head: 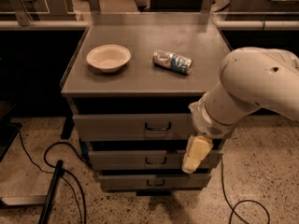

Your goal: Open top drawer

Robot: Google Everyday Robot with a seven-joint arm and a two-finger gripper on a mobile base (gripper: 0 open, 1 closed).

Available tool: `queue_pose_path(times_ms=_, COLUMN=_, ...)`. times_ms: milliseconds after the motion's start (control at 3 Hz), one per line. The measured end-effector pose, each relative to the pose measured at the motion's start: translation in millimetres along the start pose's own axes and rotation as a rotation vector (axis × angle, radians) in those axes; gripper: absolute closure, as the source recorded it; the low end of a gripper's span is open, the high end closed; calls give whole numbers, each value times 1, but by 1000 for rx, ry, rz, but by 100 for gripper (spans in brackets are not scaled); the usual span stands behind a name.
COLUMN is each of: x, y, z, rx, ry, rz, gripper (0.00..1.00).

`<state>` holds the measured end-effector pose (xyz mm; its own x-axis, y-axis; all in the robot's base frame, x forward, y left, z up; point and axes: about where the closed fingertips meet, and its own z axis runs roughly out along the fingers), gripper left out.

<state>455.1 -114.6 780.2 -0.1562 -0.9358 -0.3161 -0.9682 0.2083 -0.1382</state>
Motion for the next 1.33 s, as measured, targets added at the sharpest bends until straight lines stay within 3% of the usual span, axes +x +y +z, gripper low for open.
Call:
queue_pose_path(times_ms=667, x=-12, y=-26, z=60, rx=-35, ry=-28, rz=13, gripper=0)
queue_pose_path(times_ms=1333, x=-15, y=-32, z=70, rx=-13, ry=-26, rz=15, gripper=0)
